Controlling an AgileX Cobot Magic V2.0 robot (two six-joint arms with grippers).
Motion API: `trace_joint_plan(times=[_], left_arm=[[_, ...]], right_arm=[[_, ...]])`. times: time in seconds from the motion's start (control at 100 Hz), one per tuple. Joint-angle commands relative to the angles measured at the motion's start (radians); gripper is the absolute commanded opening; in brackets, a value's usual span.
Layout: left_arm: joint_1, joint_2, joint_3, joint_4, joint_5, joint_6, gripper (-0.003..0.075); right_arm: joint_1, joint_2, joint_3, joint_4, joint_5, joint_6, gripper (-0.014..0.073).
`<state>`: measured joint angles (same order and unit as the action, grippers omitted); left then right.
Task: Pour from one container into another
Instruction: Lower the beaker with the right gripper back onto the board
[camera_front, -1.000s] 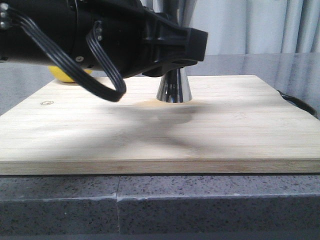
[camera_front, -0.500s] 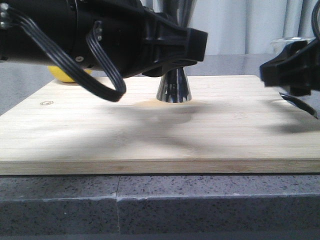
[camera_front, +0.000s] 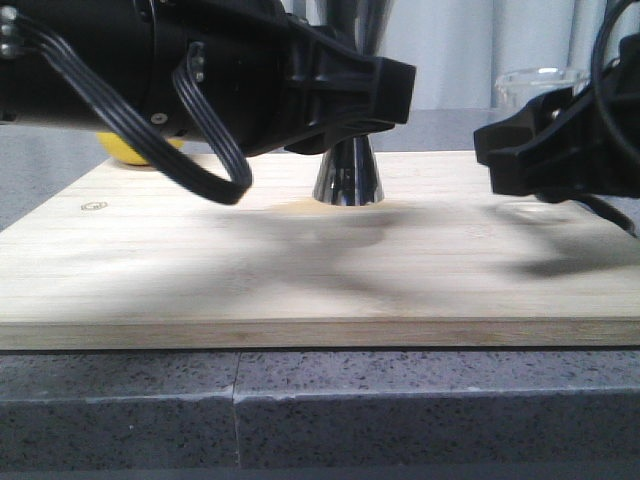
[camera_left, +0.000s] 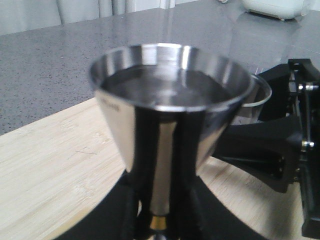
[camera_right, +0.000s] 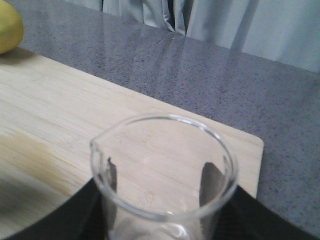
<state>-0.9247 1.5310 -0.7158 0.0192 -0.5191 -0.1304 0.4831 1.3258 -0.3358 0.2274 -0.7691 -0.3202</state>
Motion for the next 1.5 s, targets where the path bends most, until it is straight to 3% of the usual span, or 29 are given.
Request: trace_joint_plan(times=[0.0,0.33,1.34,1.49], left_arm=[[0.002,-0.044,-0.032,-0.002,-0.091,0.000,-0.0019],[0.002,-0.044,-0.032,-0.002,-0.091,0.000,-0.0019],[0.002,-0.044,-0.032,-0.002,-0.091,0.000,-0.0019],[0.002,-0.044,-0.032,-0.002,-0.091,0.000,-0.0019]], right_arm=[[-0.001,0.027,-0.020,-0.018,-0.131,0.031,0.0206],[-0.001,0.109,-0.030,-0.052,-0.228,0.039,0.0206],[-0.001,0.111,-0.028,-0.052,-0.168,0.040,0.0210],[-0.001,0.111,-0.028,-0.052,-0.143,0.047,0.0267]])
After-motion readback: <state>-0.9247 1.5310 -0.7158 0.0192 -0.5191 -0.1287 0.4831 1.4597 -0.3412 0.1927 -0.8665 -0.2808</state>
